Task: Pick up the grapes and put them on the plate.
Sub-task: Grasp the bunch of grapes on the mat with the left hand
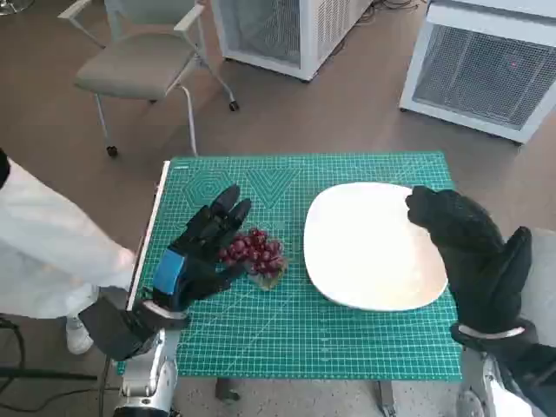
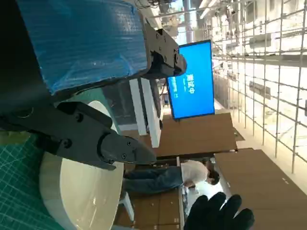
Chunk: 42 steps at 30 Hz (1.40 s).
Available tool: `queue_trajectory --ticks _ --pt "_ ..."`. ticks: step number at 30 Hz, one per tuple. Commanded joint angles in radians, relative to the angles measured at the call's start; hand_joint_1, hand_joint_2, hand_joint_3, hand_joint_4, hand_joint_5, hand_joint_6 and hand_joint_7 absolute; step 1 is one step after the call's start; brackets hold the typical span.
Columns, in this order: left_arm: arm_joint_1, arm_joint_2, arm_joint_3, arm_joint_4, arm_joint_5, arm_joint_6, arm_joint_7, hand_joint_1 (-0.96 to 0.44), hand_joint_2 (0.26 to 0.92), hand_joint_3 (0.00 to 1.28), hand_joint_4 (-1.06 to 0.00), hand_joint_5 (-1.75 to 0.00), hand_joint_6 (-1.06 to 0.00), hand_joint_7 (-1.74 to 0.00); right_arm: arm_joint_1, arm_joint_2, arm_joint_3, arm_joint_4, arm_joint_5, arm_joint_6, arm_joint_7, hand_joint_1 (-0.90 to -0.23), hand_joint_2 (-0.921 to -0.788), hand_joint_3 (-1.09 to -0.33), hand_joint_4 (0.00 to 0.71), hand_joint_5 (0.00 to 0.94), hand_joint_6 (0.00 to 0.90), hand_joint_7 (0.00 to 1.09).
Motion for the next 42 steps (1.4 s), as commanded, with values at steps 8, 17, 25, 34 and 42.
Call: queue_trajectory --ticks 8,17,25,34,42 --pt "0.019 0.003 0.0 -0.026 -0.002 0.01 -0.003 -0.38 0.921 0.14 -0.28 0.0 -0.38 -0.01 0.025 -0.003 0.0 -0.004 0.005 0.024 0.007 -0.429 -0.921 -0.637 0.388 0.723 0.145 1.0" --pt "0.018 -0.001 -0.001 -0.024 -0.001 0.015 0.001 -0.38 0.921 0.14 -0.28 0.0 -0.38 0.0 0.026 -0.001 0.001 -0.006 0.003 0.03 0.004 -0.427 -0.921 -0.631 0.386 0.725 0.158 1.02" --pt "0.017 -0.005 -0.005 -0.026 0.001 0.018 0.002 -0.38 0.921 0.14 -0.28 0.0 -0.38 0.0 0.031 -0.001 0.002 -0.016 -0.001 0.032 0.003 -0.427 -0.921 -0.629 0.385 0.727 0.152 1.01" --pt "0.006 -0.001 -0.006 -0.012 0.007 0.017 0.001 -0.38 0.921 0.14 -0.26 0.0 -0.38 0.0 0.026 -0.003 -0.003 0.0 -0.003 0.026 0.005 -0.427 -0.921 -0.629 0.385 0.729 0.145 1.01" --pt "0.004 0.005 -0.007 -0.013 0.008 0.021 -0.002 -0.39 0.921 0.14 -0.26 0.0 -0.38 0.0 0.024 -0.004 -0.003 0.001 -0.008 0.023 0.003 -0.427 -0.921 -0.629 0.385 0.729 0.145 1.01"
